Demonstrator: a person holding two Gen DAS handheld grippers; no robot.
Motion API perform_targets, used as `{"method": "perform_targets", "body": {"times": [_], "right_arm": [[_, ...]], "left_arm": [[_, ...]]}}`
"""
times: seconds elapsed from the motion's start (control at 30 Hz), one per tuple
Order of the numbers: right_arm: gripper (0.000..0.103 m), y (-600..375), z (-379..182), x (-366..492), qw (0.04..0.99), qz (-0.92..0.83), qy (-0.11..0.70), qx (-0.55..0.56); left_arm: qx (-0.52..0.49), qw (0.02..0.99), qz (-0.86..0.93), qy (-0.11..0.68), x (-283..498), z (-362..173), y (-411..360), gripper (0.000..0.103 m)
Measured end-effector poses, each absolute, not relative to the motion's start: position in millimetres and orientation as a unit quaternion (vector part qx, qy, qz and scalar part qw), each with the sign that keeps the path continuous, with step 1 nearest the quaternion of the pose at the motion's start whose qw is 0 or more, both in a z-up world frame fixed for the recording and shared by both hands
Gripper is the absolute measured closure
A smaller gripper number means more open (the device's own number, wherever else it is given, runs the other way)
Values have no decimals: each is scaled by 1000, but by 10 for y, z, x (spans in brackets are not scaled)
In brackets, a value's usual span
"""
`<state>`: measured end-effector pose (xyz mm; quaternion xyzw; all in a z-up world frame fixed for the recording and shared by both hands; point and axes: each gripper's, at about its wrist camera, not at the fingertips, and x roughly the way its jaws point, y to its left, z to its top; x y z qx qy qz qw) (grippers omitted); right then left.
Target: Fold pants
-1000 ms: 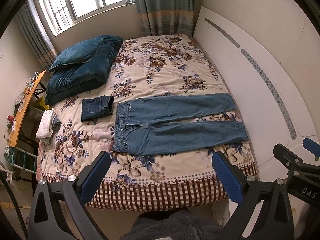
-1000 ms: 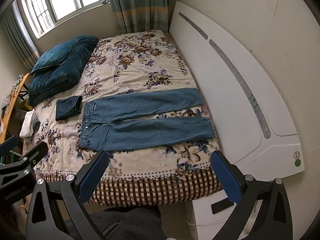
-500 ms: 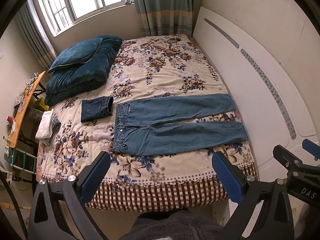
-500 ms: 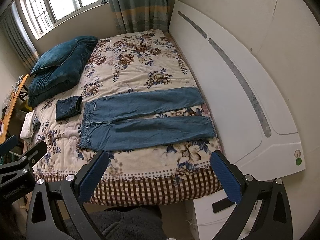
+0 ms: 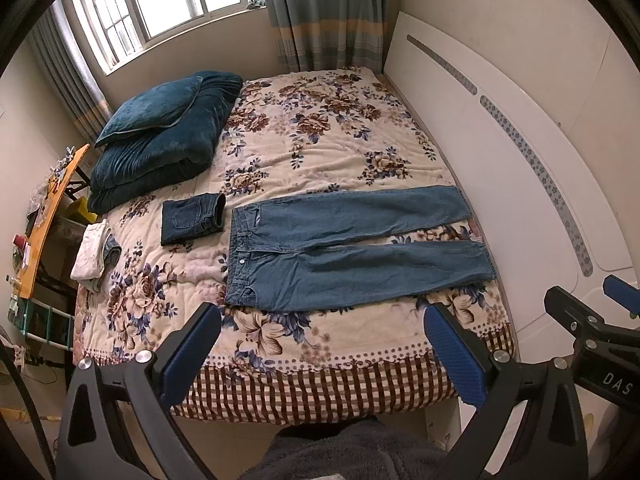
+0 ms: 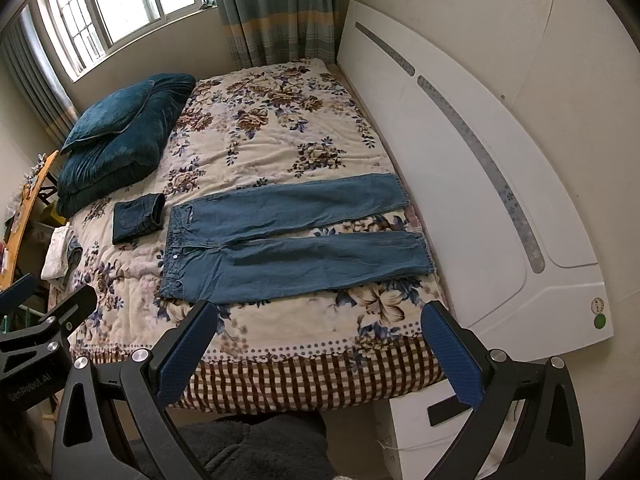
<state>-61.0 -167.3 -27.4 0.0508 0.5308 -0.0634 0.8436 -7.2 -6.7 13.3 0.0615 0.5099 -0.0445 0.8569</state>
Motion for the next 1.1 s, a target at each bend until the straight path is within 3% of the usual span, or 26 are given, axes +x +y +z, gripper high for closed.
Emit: {"method": "perform_targets", "body": {"times": [0.33,0.6,0.87,1.1], "right_arm": [[0,-1639,-328,-554,840,-56,537,56],[0,-1700,-885,22,825,-21,558,80],[0,-1428,-2078,1490,798,-3,602,21],[0,-1086,-3567,3004,742,27,668,-37]], "left_arm": [[57,851,-35,520,28,65,-116,0],[81,862,18,500,695,-330,12,0],[154,840,15,520,2051,-1308,297,0],[212,777,-47,591,3407,-2749,483,3]]}}
